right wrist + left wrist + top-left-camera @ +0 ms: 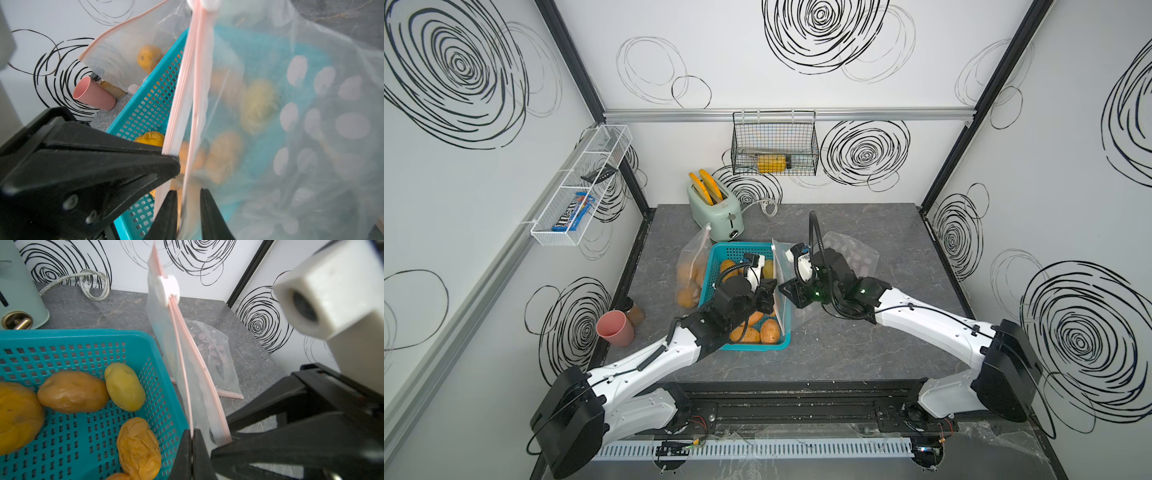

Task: Put the potatoes into a zipper bag and zip it
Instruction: Open the zipper of the food storage bag at the center of the board.

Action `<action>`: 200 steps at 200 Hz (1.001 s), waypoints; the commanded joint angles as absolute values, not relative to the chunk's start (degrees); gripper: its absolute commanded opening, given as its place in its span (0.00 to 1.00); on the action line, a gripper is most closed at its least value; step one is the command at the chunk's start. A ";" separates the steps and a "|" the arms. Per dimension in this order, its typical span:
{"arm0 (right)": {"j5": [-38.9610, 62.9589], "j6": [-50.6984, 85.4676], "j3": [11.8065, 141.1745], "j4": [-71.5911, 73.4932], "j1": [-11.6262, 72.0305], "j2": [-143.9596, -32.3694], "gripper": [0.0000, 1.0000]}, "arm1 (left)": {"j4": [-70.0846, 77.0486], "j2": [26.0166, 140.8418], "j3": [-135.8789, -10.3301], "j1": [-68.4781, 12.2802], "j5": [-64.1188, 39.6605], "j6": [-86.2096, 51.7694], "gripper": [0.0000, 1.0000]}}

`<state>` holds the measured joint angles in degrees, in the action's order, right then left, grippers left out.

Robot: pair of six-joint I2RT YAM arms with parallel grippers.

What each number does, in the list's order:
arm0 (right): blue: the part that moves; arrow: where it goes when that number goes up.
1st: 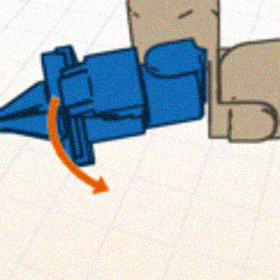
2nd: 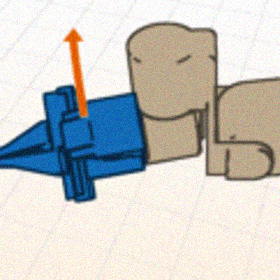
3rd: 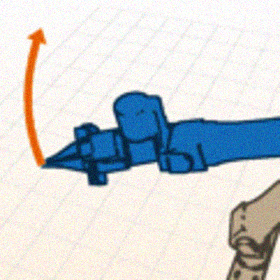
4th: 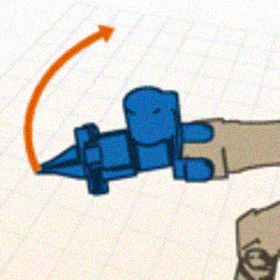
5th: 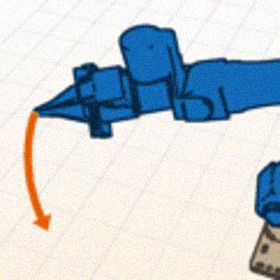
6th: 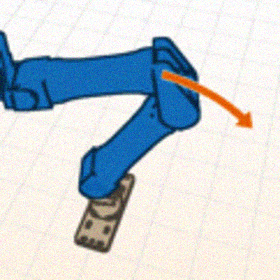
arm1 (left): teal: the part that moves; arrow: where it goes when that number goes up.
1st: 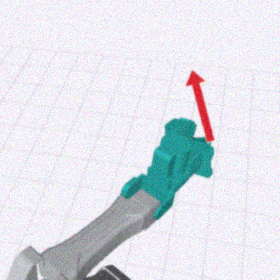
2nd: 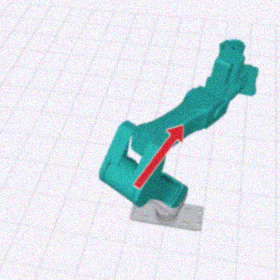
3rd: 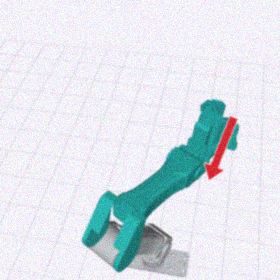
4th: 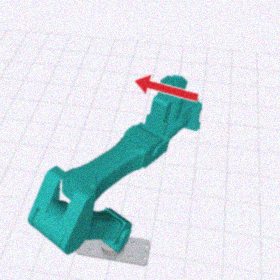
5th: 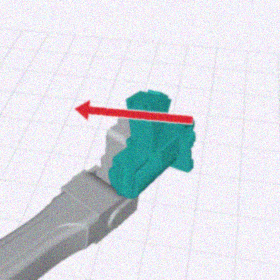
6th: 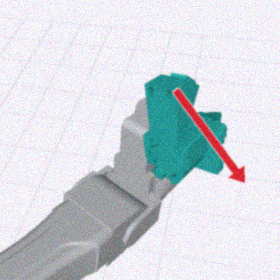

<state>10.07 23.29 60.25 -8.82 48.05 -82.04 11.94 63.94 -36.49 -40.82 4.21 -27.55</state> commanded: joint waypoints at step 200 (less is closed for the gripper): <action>11.46 18.85 57.58 -18.11 43.95 -66.63 0.00 | 7.68 61.99 -36.39 -42.09 4.44 -27.25 0.14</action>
<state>11.97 19.38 57.21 -15.73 44.12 -68.25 8.67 62.72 -35.88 -41.47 4.86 -27.44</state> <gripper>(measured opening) 0.046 0.130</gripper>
